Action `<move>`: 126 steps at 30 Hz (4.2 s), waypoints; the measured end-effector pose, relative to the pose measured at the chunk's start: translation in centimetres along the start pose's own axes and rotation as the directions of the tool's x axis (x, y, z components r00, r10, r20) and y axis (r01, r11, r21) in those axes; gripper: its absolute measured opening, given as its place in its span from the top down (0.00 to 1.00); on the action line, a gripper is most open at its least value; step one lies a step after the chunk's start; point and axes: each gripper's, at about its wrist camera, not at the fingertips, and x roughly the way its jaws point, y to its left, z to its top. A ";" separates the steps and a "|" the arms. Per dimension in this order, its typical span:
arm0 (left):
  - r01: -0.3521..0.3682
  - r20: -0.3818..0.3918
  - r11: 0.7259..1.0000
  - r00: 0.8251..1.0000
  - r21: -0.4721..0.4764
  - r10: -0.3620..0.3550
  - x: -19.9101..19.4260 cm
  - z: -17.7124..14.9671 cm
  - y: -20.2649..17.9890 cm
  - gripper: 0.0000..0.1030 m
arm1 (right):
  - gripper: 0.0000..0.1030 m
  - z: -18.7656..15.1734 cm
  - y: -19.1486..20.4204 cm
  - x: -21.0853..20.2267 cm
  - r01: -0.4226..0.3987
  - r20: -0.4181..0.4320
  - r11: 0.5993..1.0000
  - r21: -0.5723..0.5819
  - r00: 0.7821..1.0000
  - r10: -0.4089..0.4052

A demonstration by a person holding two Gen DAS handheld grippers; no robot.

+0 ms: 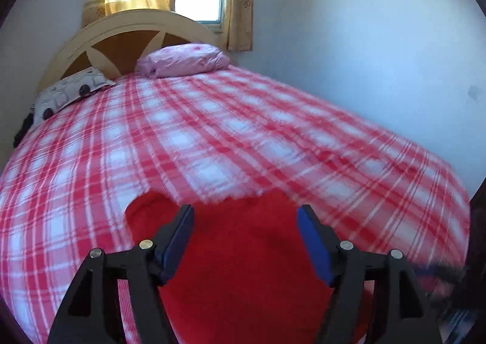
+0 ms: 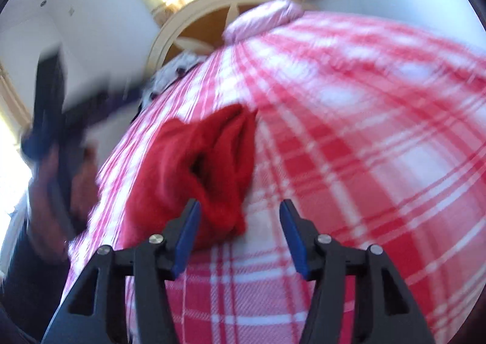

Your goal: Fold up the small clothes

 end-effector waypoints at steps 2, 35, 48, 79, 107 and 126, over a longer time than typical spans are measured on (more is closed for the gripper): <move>-0.028 -0.013 1.000 1.000 -0.003 0.028 -0.7 -2.7 0.5 0.31 | 0.44 1.8 0.9 -0.6 0.014 0.047 0.999 -0.033 0.999 -0.012; 0.070 -0.137 0.982 0.986 -0.173 -0.095 2.2 -11.2 2.6 0.10 | 0.55 8.4 6.7 16.9 0.087 -0.302 0.961 -0.262 0.939 -0.167; 0.093 -0.136 0.975 0.983 -0.202 -0.122 1.9 -11.6 2.9 0.09 | 0.53 6.0 6.0 11.0 0.105 -0.180 0.951 -0.291 0.970 -0.163; 0.059 -0.145 0.956 0.984 -0.287 -0.104 0.1 -13.2 5.2 0.09 | 0.81 9.5 17.6 20.4 -0.098 -0.361 0.846 -0.524 0.925 -0.117; 0.072 -0.191 0.991 0.977 -0.110 -0.092 0.0 -13.5 1.7 0.09 | 0.66 -1.0 6.7 7.8 -0.069 -0.378 0.929 -0.364 0.923 -0.079; 0.073 -0.102 0.959 0.989 -0.275 -0.104 -0.7 -13.3 4.7 0.09 | 0.67 2.2 4.5 9.6 -0.035 -0.339 0.962 -0.270 0.939 -0.061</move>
